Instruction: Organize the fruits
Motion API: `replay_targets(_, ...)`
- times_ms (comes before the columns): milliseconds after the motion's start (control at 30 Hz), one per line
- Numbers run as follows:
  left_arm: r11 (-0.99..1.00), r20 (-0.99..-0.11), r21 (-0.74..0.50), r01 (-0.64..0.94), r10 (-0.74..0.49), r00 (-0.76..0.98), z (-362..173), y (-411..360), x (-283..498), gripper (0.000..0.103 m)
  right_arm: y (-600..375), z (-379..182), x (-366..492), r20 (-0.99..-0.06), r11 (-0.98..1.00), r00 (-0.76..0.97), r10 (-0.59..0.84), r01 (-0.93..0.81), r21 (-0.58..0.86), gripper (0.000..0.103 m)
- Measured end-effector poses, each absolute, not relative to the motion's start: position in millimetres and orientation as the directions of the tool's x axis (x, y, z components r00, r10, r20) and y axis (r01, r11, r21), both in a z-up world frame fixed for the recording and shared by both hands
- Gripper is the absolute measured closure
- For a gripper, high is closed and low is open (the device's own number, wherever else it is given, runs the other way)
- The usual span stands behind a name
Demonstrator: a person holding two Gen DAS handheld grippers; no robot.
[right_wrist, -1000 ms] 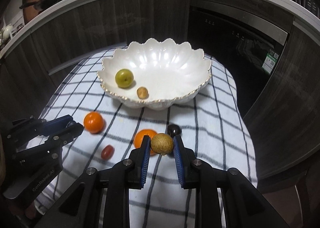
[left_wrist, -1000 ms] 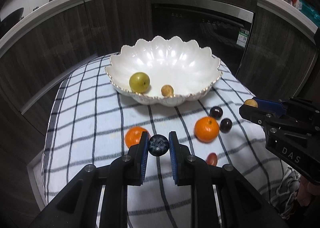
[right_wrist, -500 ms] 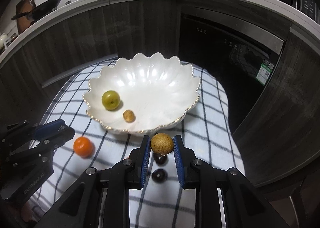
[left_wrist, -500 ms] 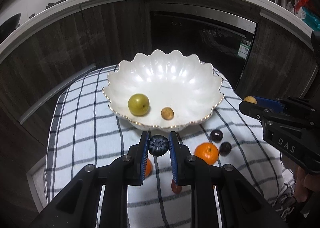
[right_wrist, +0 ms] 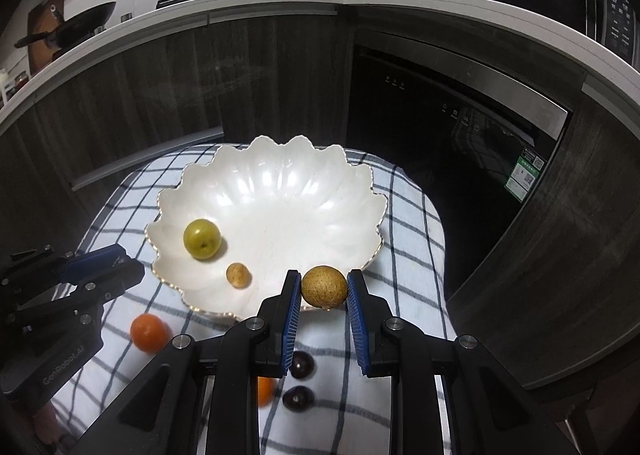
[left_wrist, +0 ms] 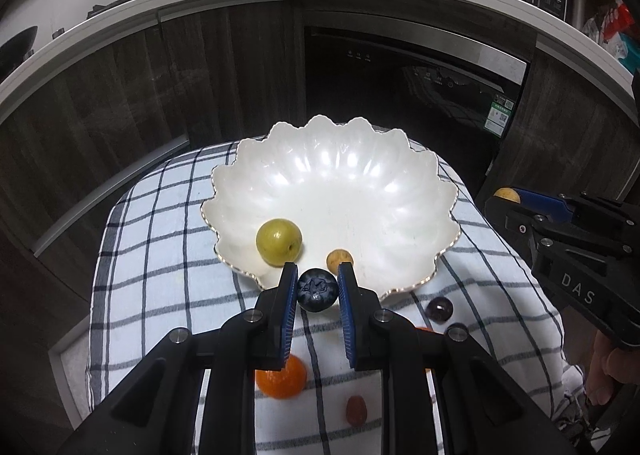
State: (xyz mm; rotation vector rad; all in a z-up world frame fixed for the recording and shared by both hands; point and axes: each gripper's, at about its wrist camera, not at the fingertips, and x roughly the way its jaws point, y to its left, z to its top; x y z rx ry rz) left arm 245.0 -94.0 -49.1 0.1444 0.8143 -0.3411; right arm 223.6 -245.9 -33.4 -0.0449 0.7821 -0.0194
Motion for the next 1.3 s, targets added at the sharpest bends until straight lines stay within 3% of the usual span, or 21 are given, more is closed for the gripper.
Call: replay_targets(1300,0.932,-0.731,0.019,0.362,-0.234,0.641,-60,-109,374,0.081,-275,-63,332,-0.767,0.998,0.641,-0.040,0.061,-0.002,0.078)
